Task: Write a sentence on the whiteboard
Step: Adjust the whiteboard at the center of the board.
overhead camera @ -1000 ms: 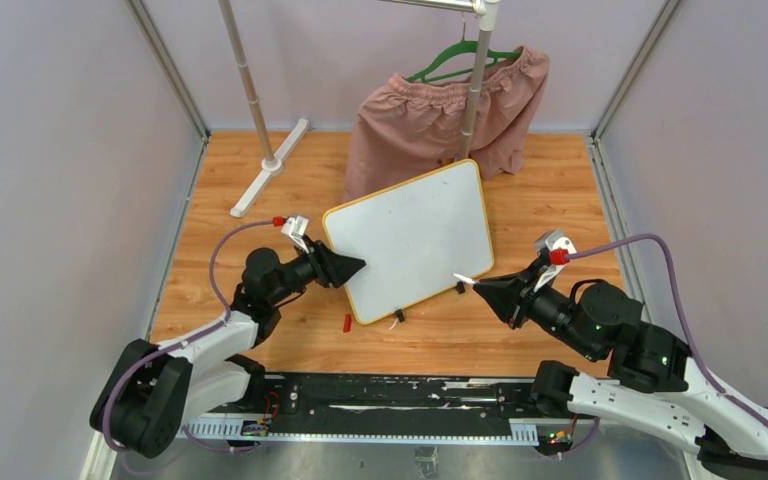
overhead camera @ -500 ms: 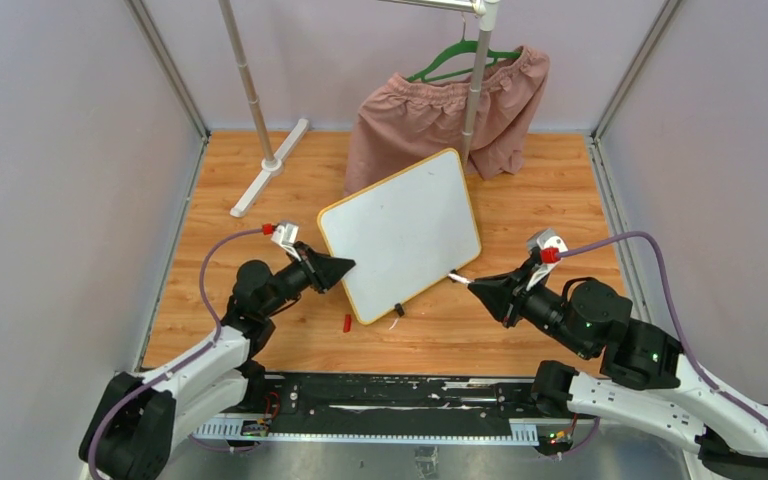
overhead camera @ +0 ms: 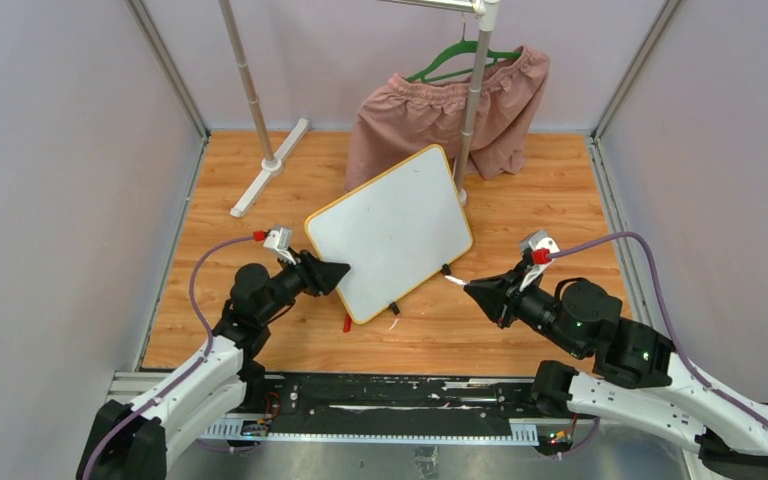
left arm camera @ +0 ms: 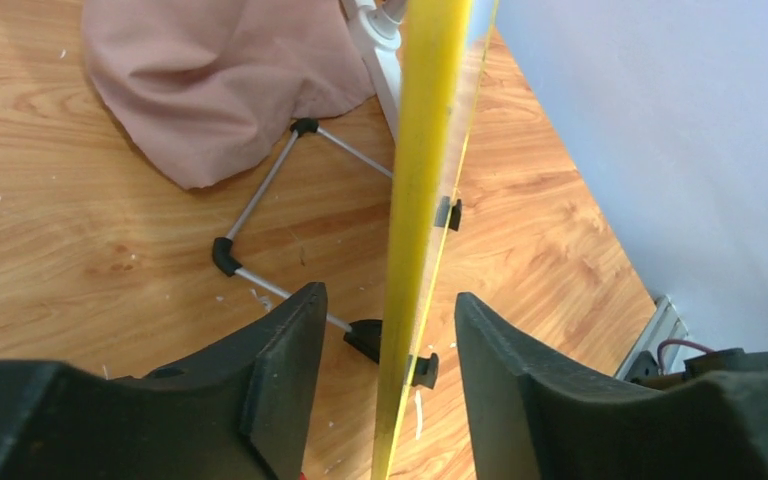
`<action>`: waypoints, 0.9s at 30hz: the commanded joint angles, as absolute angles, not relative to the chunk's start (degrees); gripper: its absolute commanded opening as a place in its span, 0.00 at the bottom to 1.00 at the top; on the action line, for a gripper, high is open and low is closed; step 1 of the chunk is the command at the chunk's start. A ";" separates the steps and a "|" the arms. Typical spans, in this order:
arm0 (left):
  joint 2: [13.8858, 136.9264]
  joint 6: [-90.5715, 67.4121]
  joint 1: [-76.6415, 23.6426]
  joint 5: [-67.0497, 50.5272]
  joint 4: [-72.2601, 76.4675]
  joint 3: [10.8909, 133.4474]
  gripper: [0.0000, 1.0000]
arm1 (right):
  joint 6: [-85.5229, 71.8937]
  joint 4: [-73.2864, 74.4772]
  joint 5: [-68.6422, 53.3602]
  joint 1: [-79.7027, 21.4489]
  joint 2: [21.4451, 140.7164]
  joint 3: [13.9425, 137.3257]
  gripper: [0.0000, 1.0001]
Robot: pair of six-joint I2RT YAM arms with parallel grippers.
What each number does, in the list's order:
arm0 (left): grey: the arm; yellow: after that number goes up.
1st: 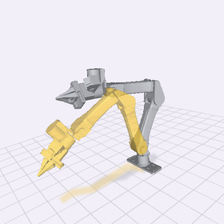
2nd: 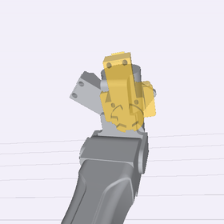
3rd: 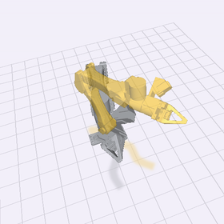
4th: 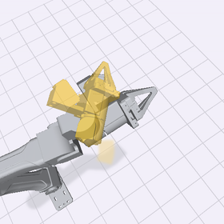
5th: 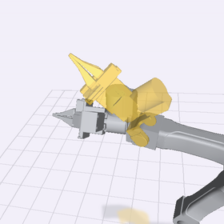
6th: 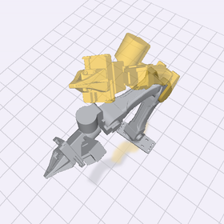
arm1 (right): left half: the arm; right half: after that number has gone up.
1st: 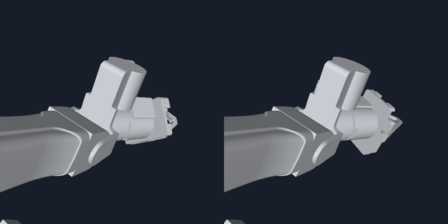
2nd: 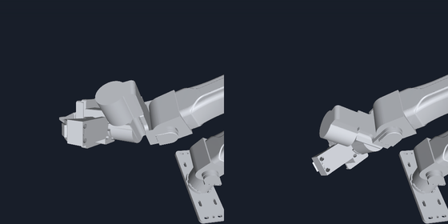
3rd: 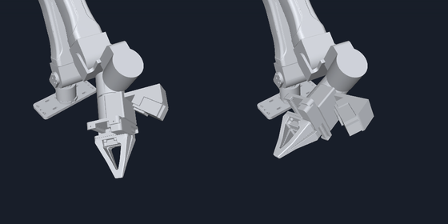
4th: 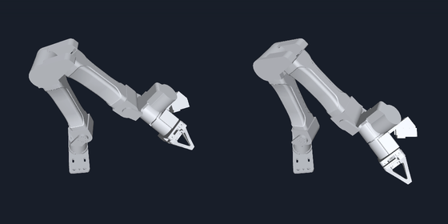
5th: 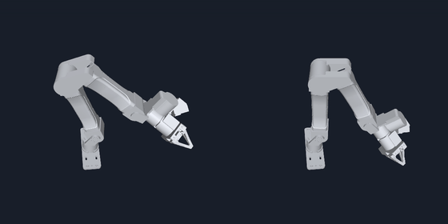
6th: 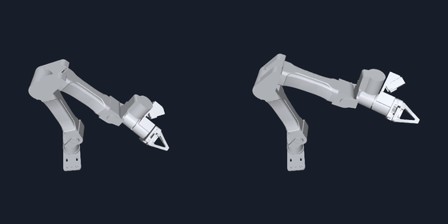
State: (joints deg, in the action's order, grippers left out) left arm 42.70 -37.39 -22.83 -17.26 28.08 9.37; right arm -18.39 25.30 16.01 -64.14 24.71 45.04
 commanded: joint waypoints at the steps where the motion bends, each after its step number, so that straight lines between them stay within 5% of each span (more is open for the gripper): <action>1: 42.09 -37.80 -22.59 -15.44 27.69 9.05 0.57 | -18.58 23.33 15.65 -64.55 24.70 44.56 0.00; 12: 29.89 -44.62 -22.59 -9.17 27.43 4.78 0.76 | -17.89 22.18 15.74 -64.58 24.91 43.94 0.00; 27: 29.24 -40.94 -22.59 -0.92 20.77 6.48 0.44 | -17.59 21.38 15.27 -64.54 25.00 43.68 0.00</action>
State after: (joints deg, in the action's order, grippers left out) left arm 30.26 -44.10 -22.70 -7.53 24.58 3.73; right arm -18.33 23.05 15.44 -64.14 25.71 44.12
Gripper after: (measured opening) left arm 0.464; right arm 0.183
